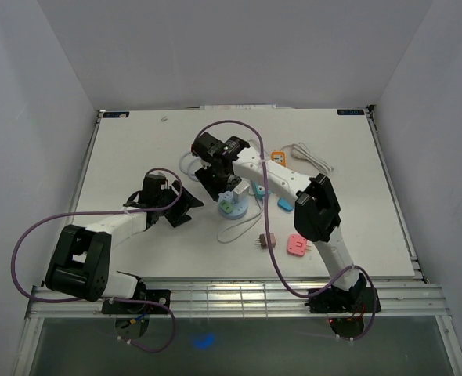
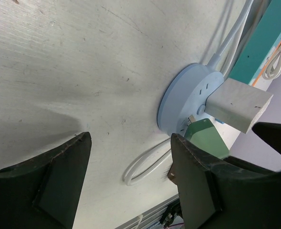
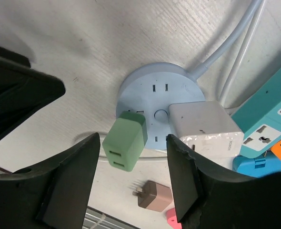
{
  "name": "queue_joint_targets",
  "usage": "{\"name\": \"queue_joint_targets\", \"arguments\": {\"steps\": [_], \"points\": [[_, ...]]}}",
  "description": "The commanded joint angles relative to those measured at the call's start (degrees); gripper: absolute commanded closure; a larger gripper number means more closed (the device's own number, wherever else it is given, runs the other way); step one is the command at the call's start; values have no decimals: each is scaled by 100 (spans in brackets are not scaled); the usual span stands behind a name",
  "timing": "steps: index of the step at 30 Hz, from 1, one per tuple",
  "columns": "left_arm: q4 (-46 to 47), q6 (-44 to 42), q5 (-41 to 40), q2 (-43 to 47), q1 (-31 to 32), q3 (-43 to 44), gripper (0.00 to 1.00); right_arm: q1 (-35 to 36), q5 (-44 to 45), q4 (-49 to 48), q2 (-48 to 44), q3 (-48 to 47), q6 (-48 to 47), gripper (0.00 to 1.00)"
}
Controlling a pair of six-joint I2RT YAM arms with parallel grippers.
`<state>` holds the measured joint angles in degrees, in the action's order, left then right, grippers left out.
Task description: Insert the plug
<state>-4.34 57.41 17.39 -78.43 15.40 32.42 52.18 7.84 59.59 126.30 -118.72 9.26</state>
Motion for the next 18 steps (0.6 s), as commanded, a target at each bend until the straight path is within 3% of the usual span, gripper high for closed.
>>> {"name": "queue_joint_targets", "arguments": {"steps": [1, 9, 18], "points": [[-14, -81, 45, 109, 25, 168, 22, 2, -186, -395, -536, 295, -179, 36], [-102, -107, 28, 197, 25, 176, 22, 187, -54, -879, -1291, 1288, -257, 38], [-304, -168, -34, 302, 25, 317, 22, 459, 429, -2057, -2013, 2695, -266, 38]]}}
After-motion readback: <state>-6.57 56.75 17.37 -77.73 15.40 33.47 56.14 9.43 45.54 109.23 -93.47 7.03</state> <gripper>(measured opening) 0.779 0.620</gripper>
